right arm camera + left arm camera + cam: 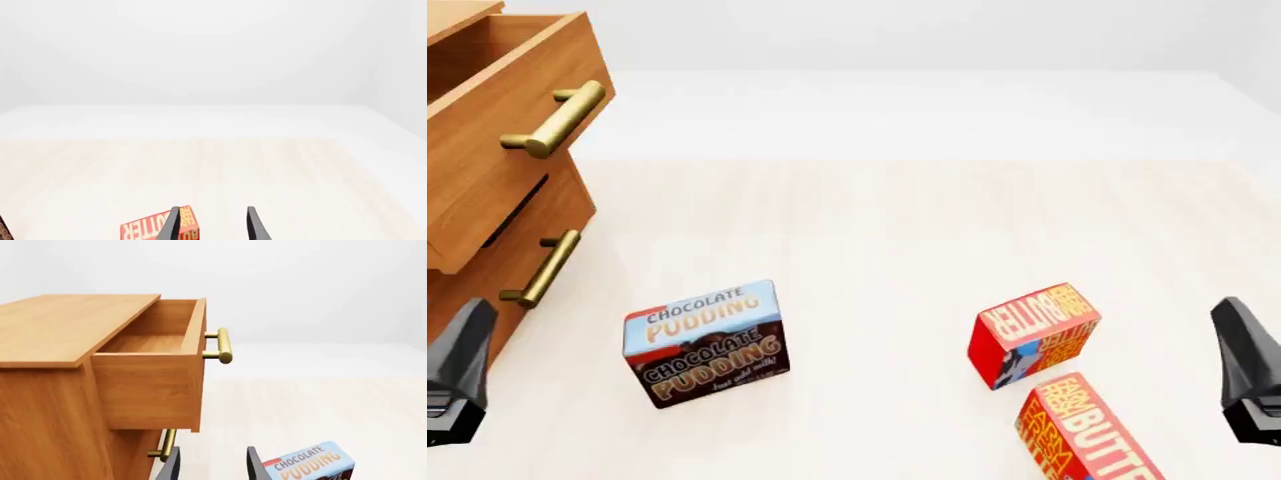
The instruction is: Put the bowl in the top drawer of the cabinet.
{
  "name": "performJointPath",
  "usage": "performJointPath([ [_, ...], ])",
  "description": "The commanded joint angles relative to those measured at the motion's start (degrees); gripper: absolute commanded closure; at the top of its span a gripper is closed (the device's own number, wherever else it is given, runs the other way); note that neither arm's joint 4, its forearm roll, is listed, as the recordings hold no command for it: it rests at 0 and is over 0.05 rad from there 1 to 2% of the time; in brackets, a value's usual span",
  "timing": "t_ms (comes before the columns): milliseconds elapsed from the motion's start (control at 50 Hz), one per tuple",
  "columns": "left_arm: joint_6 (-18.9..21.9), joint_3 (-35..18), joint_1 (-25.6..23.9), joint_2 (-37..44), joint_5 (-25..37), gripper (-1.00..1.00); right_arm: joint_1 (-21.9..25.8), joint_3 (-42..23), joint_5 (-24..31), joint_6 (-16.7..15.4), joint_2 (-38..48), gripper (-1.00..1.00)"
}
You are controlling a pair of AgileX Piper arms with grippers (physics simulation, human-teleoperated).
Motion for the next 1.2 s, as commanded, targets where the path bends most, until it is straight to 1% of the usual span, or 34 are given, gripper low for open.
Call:
performJointPath([
  [20,0.35,-0.34,-0.67,0.03,-0.28,-1.0,0.42,-0.17,-0.81,0.41,-0.01,-1.0],
  [200,1.39,-0.6,-0.19,-0.02,-0.58,-1.0,0.5,-0.17,-0.96,0.68,-0.02,-1.0],
  [240,-0.96,-3.05,0.2,0.15,2.74,-1.0,0.5,-0.17,-0.99,0.65,-0.02,-1.0],
  [260,-0.03,-4.14,0.04,0.01,3.43,-1.0,0.53,-0.17,-0.96,0.65,-0.02,-1.0],
  [300,0.24,-4.84,0.01,0.02,4.57,-1.0,0.55,-0.17,-0.97,0.71,-0.02,-1.0],
  [320,-0.66,-5.43,-0.59,0.02,6.49,-1.0,0.61,-0.16,-1.01,0.79,-0.02,-1.0],
  [340,-5.41,-6.56,-2.8,1.31,10.4,-1.0,0.73,-0.16,-1.09,0.86,-0.02,-1.0],
  [360,-7.57,-7.37,-3.55,3.26,11.09,-1.0,0.63,-0.16,-1.16,0.91,-0.02,-1.0],
  [400,-7.67,-9.25,-4.77,5.53,12.15,-1.0,0.64,-0.15,-1.21,1.1,-0.02,-1.0],
  [420,-8.64,-10.48,-5.33,6.92,12.9,-1.0,0.52,-0.15,-1.24,1.19,-0.03,-1.0],
  [440,-8.63,-11.32,-5.38,7.47,13.45,-1.0,0.57,-0.15,-1.24,1.27,-0.03,-1.0],
  [460,-8.18,-13.33,-6.13,8.24,15.37,-1.0,0.73,-0.14,-1.22,1.56,-0.02,-1.0],
  [480,-8.18,-13.36,-6.13,8.23,15.41,-1.0,0.73,-0.14,-1.22,1.56,-0.02,-1.0],
  [500,-7.84,-15.62,-7.06,8.93,17.4,-1.0,0.88,-0.13,-1.25,1.61,-0.03,-1.0],
  [560,-7.18,-16.82,-7.86,9.54,19.07,-1.0,0.93,-0.13,-1.32,1.68,-0.03,-1.0],
  [580,-7.1,-17.6,-9.03,9.47,20.3,-1.0,0.93,-0.13,-1.32,1.66,-0.03,-1.0],
  [640,-6.9,-18.31,-9.89,9.92,21.11,-1.0,1.07,-0.13,-1.33,1.65,-0.03,-1.0],
  [660,-5.41,-18.56,-11.31,10.72,21.6,-1.0,1.15,-0.13,-1.4,1.66,-0.03,-1.0],
  [720,-5.3,-19.21,-12.45,12.35,22.49,-1.0,1.18,-0.14,-1.35,1.58,-0.03,-1.0],
  [800,-3.14,-20.83,-14.2,13.28,24.06,-1.0,1.4,-0.13,-1.32,1.56,-0.03,-1.0],
  [860,-2.52,-21.9,-14.94,14.36,24.84,-1.0,1.38,-0.14,-1.35,1.55,-0.03,-1.0],
  [880,-1.38,-22.17,-15.74,15.1,24.97,-1.0,1.44,-0.14,-1.35,1.55,-0.03,-1.0],
  [920,-1.76,-22.79,-17.16,15.87,25.63,-1.0,1.44,-0.13,-1.36,1.56,-0.03,-1.0],
  [960,-0.49,-23.07,-18.99,16.57,26.13,-1.0,1.44,-0.14,-1.4,1.53,-0.03,-1.0],
  [1040,0.78,-23.79,-19.57,17.57,26.66,-1.0,1.46,-0.13,-1.42,1.62,-0.03,-1.0],
  [1120,2.96,-24.78,-20.79,18.88,27.44,-1.0,1.44,-0.13,-1.49,1.65,-0.03,-1.0],
  [1180,4.47,-25.24,-22.61,20.22,28.2,-1.0,1.48,-0.13,-1.56,1.71,-0.03,-1.0],
  [1200,4.34,-25.46,-23.09,20.6,28.42,-1.0,1.52,-0.13,-1.56,1.7,-0.03,-1.0],
])
